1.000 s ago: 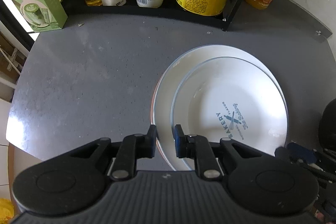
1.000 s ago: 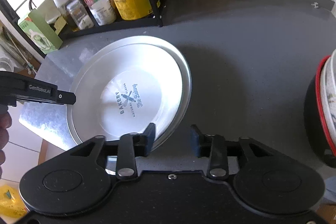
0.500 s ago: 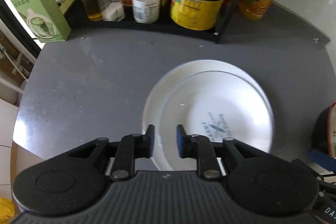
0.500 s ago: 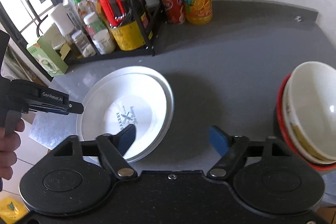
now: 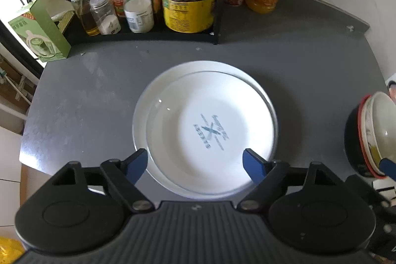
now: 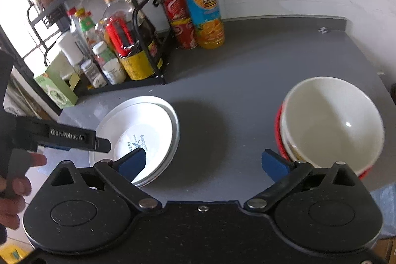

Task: Organize plates and bowls
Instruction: 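Open both grippers and move them to the rim of the red bowl stack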

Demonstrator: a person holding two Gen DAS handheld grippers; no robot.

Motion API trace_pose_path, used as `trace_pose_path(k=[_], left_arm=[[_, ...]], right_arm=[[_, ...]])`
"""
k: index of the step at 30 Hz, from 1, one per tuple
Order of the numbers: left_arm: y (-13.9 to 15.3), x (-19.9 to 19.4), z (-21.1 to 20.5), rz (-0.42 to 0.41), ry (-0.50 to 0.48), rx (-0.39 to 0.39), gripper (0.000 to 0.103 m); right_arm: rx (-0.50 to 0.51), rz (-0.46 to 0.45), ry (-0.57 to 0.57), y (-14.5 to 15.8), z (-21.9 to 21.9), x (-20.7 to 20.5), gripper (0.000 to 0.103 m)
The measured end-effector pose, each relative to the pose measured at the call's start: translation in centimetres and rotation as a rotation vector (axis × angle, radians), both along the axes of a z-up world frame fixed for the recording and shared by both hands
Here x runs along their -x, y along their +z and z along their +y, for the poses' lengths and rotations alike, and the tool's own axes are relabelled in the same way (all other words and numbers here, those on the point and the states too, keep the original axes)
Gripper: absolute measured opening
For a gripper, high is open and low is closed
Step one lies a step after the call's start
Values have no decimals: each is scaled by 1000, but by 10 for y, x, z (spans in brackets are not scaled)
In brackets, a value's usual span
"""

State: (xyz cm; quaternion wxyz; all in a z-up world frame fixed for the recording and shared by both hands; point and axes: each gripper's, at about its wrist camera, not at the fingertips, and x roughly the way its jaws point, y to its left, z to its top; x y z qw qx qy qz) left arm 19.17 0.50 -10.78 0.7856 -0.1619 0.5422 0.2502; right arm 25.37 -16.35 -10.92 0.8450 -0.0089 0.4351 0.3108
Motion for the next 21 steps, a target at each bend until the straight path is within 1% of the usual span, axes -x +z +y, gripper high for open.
trace_pose_path(k=[4,8,10,15,16,18,21], left_arm=[[6,2,-19,-1,-15,-19,86],[12,4,-34,-18,-27,-20,87],[16,4,-43,-29,-37,-22,92],[22,4,-63,-53,-53,-21,96],[22,4,-67,-55,-55,-21,99],[23,3,-73,-62,-59,-17,103],[24,1,-82,-76,-60,-3,103]], right_arm=[[2,-12,-15,7,-21,3,103],[-1,-33,-35,14,-42,7,103],[-9,-37,-52,17,-52,8,103],[-32,-43,-86,21,-76,8,103],[-33,-46,-90,21,-80,9,103],[-40,-51,-97,23,-89,10,103],[-43,-58,-119,24,-100,11,103]])
